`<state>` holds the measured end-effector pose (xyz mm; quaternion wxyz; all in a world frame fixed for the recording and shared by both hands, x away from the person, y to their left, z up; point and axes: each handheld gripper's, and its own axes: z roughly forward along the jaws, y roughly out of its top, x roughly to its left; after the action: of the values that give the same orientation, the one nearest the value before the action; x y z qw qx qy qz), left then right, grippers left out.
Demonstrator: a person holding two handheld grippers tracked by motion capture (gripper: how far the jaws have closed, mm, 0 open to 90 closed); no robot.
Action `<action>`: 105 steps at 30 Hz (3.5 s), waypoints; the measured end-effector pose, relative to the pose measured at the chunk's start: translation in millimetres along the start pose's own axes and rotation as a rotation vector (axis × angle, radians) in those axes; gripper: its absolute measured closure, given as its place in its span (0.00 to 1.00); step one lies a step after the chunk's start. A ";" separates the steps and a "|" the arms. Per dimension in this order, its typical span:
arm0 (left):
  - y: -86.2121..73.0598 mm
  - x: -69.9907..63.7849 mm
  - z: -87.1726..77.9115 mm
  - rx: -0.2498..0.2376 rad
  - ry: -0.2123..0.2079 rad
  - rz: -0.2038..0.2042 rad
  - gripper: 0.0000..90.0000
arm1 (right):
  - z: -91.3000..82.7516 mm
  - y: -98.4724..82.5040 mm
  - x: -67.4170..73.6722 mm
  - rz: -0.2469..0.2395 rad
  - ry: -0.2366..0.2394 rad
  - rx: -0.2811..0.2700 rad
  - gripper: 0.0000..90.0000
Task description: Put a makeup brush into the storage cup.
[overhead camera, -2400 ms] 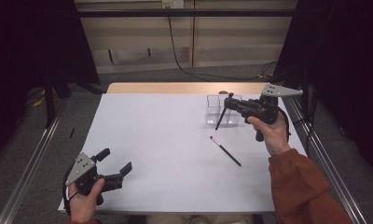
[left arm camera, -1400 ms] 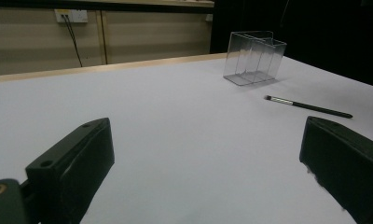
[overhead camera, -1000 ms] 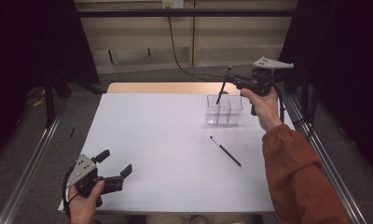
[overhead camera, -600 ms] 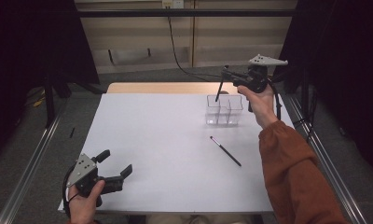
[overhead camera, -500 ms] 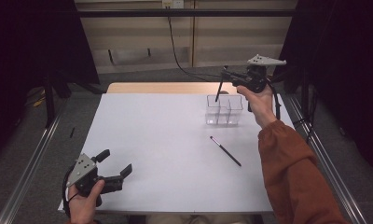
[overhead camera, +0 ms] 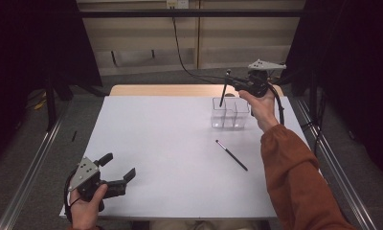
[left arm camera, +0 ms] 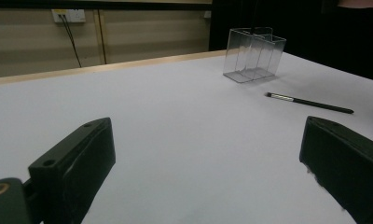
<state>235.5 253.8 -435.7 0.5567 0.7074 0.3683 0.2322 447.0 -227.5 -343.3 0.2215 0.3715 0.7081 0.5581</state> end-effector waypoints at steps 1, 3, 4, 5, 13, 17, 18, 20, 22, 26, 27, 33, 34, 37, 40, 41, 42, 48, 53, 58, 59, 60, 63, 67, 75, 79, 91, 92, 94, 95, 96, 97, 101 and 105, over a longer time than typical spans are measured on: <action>-0.1 0.0 0.2 0.000 0.000 0.002 0.04 | 0.9 -0.7 0.0 -0.004 -0.001 0.001 0.94; -0.1 -0.3 0.1 0.000 -0.002 0.002 0.04 | 1.9 -1.9 0.1 0.000 0.000 0.002 0.94; -0.1 -0.4 0.0 0.001 -0.002 0.003 0.04 | 2.5 -2.5 0.1 -0.002 -0.002 0.004 0.94; -0.1 -0.4 0.0 0.001 -0.002 0.003 0.04 | 3.0 -3.3 0.2 0.000 -0.003 0.006 0.94; -0.1 0.0 -0.4 0.004 0.002 0.007 0.04 | 5.8 -10.6 0.4 0.000 0.000 0.016 0.94; -0.2 0.0 0.0 0.005 0.004 0.013 0.04 | 7.5 -13.9 -0.1 -0.004 0.002 0.027 0.94; -0.2 -0.1 0.2 0.008 0.005 0.016 0.04 | 7.8 -14.9 -0.2 0.000 0.002 0.027 0.94; -0.4 0.2 0.4 0.008 0.003 0.015 0.04 | 8.7 -16.4 -0.1 -0.001 0.001 0.037 0.94; -0.5 0.5 0.2 0.009 0.006 0.013 0.04 | 9.3 -17.5 0.1 0.001 0.001 0.039 0.94; -0.7 0.8 0.1 0.006 0.007 0.011 0.04 | 11.7 -22.1 0.2 0.006 0.003 0.049 0.94; -0.7 0.8 0.1 0.007 0.007 0.011 0.04 | 12.5 -23.1 0.4 0.006 0.003 0.051 0.94; -1.0 0.9 0.4 0.012 0.009 0.012 0.04 | 15.0 -26.3 1.7 0.006 0.003 0.061 0.94; -0.9 1.2 0.2 0.013 0.009 0.015 0.04 | 15.1 -27.7 1.0 0.006 0.001 0.063 0.94; -1.1 1.2 0.3 0.013 0.010 0.013 0.04 | 14.6 -32.3 -1.1 0.018 -0.002 0.066 0.94; -1.0 1.3 0.6 0.015 0.010 0.016 0.04 | 14.0 -35.0 -2.6 0.021 -0.004 0.067 0.94; -1.0 1.3 0.6 0.015 0.011 0.016 0.04 | 13.9 -35.5 -2.9 0.024 -0.005 0.067 0.94; -1.0 1.2 0.6 0.015 0.010 0.015 0.04 | 13.7 -36.0 -3.3 0.027 -0.005 0.067 0.94; -1.0 1.7 1.5 0.016 0.015 0.014 0.04 | 15.9 -38.3 -2.2 0.027 0.005 0.077 0.94; -1.5 2.6 0.8 0.013 0.017 0.010 0.04 | 18.6 -42.2 -2.3 0.032 0.011 0.078 0.93; -1.3 2.1 0.5 0.017 0.017 0.014 0.04 | 18.6 -45.2 -3.1 0.052 0.018 0.076 0.91; -1.3 2.0 0.6 0.017 0.017 0.015 0.04 | 18.3 -45.9 -3.2 0.055 0.016 0.076 0.89; -1.3 2.0 0.7 0.017 0.017 0.015 0.04 | 18.2 -46.4 -3.5 0.055 0.014 0.075 0.86; -1.5 1.9 0.9 0.016 0.018 0.012 0.04 | 17.1 -48.2 -4.3 0.058 0.007 0.071 0.76; -1.5 1.8 0.9 0.016 0.017 0.013 0.04 | 16.1 -50.0 -5.0 0.064 -0.020 0.072 0.54; -1.4 2.1 0.8 0.017 0.015 0.017 0.04 | 15.3 -48.9 -3.0 0.063 -0.049 0.060 0.23; -1.8 2.5 0.7 0.013 0.018 0.008 0.04 | 14.2 -49.0 -2.0 0.064 -0.055 0.052 0.14; -1.6 2.1 0.6 0.016 0.020 0.008 0.04 | -2.4 -58.8 -4.0 0.060 -0.045 0.031 0.00; -1.5 2.1 0.6 0.015 0.021 0.009 0.04 | -4.9 -58.8 -3.8 0.059 -0.042 0.027 0.01; -1.3 2.1 0.3 0.015 0.022 0.010 0.04 | -8.7 -59.1 -3.0 0.052 -0.037 0.025 0.02; -1.3 2.1 0.2 0.014 0.020 0.010 0.04 | -11.0 -59.6 -2.9 0.053 -0.033 0.028 0.01; -1.4 2.1 0.3 0.013 0.021 0.011 0.04 | -12.3 -59.9 -3.1 0.051 -0.031 0.031 0.02; -1.3 2.1 0.3 0.014 0.021 0.010 0.04 | -14.4 -60.3 -3.2 0.052 -0.029 0.030 0.01; -1.2 2.0 0.2 0.014 0.020 0.011 0.04 | -22.2 -62.7 -3.1 0.059 -0.023 0.011 0.01; -1.2 2.6 -0.3 0.012 0.022 0.012 0.04 | -28.6 -65.3 -1.0 0.049 -0.035 0.019 0.02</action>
<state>236.6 256.1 -436.9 0.5469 0.7104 0.3717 0.2409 408.5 -252.8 -397.8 0.2164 0.4004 0.7002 0.5500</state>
